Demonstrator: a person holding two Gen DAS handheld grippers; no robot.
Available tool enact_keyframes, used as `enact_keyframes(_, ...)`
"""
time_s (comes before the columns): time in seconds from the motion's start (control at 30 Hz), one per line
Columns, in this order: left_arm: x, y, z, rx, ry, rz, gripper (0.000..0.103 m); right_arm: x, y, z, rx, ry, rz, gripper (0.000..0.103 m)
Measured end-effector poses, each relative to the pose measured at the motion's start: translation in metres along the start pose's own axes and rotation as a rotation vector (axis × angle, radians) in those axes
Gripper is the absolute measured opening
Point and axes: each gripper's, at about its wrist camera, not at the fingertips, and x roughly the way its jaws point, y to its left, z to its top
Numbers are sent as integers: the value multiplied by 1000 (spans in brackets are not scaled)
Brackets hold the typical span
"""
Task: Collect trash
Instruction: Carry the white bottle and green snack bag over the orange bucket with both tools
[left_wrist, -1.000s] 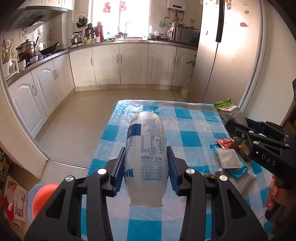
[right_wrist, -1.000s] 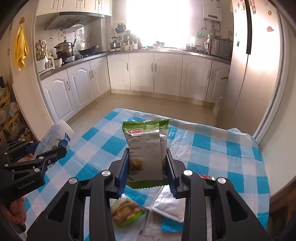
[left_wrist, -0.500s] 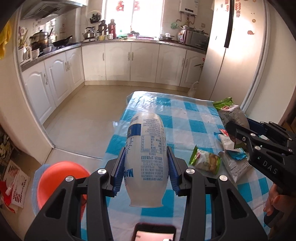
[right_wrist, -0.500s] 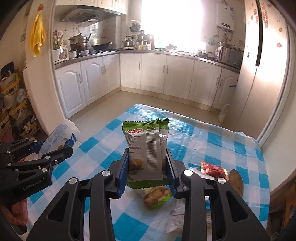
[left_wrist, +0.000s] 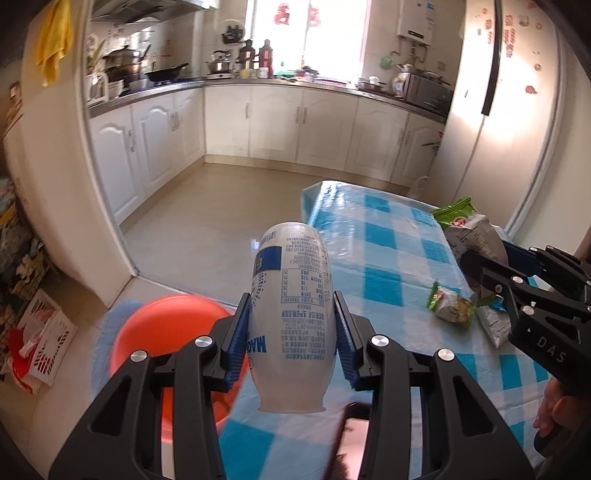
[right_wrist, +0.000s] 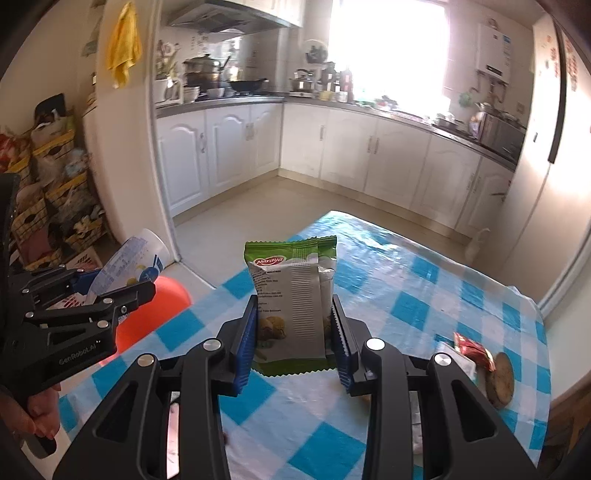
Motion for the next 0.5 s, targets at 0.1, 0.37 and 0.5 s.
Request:
enact_keyframes(0.1, -4, 13, -5, -25, 4, 19, 43, 2, 15, 2, -22, 9, 29, 38)
enact_keyframes(0.37, -13, 65, -27, -93, 15, 98, 43, 19, 54, 9, -57, 65, 139, 38)
enact_keyframes(0.5, -14, 91, -38, -131, 27, 139, 44, 30, 74, 11, -65, 107, 205, 38)
